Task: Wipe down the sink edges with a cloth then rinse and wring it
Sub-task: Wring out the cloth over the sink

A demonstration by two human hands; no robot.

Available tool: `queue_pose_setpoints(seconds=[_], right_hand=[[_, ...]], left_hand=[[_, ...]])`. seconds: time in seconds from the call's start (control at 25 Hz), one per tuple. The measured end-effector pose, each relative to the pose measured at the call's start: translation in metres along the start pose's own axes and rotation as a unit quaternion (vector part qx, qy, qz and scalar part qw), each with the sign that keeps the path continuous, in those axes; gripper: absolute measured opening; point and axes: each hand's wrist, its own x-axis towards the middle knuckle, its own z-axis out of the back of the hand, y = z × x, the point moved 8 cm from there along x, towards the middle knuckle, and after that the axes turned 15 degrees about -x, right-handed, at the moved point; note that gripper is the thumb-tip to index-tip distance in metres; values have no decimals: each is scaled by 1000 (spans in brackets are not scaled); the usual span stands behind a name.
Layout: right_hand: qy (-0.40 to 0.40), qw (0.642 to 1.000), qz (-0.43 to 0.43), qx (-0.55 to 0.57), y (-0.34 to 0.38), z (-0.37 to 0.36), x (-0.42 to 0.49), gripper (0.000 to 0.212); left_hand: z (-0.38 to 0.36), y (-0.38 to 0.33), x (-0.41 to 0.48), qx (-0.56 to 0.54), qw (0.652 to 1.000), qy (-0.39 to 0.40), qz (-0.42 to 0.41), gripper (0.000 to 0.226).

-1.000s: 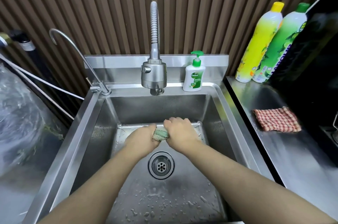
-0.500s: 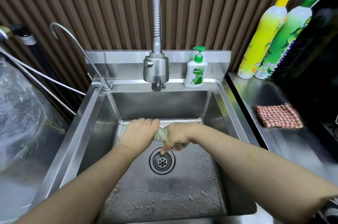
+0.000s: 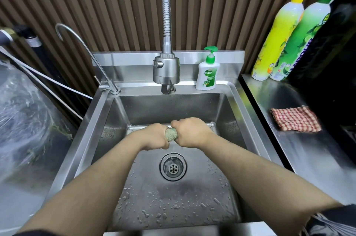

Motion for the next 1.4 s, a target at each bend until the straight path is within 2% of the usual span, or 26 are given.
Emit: queue_pose_setpoints(seconds=[0.08, 0.16, 0.24, 0.28, 0.32, 0.36, 0.4, 0.52, 0.6, 0.64, 0.68, 0.76, 0.84, 0.92, 1.12, 1.28, 1.4], right_hand=[[-10, 999, -16, 28, -5, -1, -2, 27], [-16, 998, -48, 45, -9, -3, -4, 29], [43, 990, -107, 78, -15, -11, -4, 23], [105, 968, -143, 179, -18, -21, -7, 15], [172, 917, -163, 322, -17, -31, -11, 9], [235, 854, -161, 436, -11, -38, -15, 17], [298, 804, -127, 499, -1, -39, -20, 25], [443, 708, 11, 551, 19, -32, -34, 44], [474, 685, 61, 550, 23, -24, -37, 42], [471, 692, 68, 543, 23, -23, -35, 38], [455, 716, 59, 526, 22, -25, -32, 35], [369, 810, -8, 456, 13, -30, -20, 29], [258, 896, -87, 351, 3, -28, -11, 25], [192, 937, -119, 267, 0, -28, -8, 23], [126, 969, -115, 178, -9, -28, 0, 10], [83, 988, -67, 111, -9, -19, 3, 5], [73, 994, -51, 67, -8, -21, 0, 18]], left_hand=[[0, 1, 3, 56, 997, -45, -32, 20], [4, 0, -1, 88, 987, -126, -54, 21], [9, -7, -17, 142, 955, -233, -115, 25], [8, -12, -28, 215, 919, -286, -164, 34], [3, -15, -38, 282, 877, -330, -207, 44], [-3, -17, -47, 329, 834, -366, -248, 51], [-7, -17, -52, 351, 807, -384, -280, 51], [1, -33, -60, 344, 764, -421, -347, 30], [13, -52, -61, 339, 742, -413, -405, 19], [16, -57, -58, 352, 736, -387, -429, 18], [19, -60, -53, 368, 742, -351, -437, 20], [19, -58, -41, 380, 791, -267, -397, 24], [15, -45, -26, 383, 869, -186, -253, 24], [8, -27, -12, 355, 918, -132, -121, 22], [6, -12, 5, 218, 968, -109, -57, 22], [2, -10, 9, 149, 985, -77, -53, 14], [-9, -5, 12, 138, 988, -45, -57, 13]])
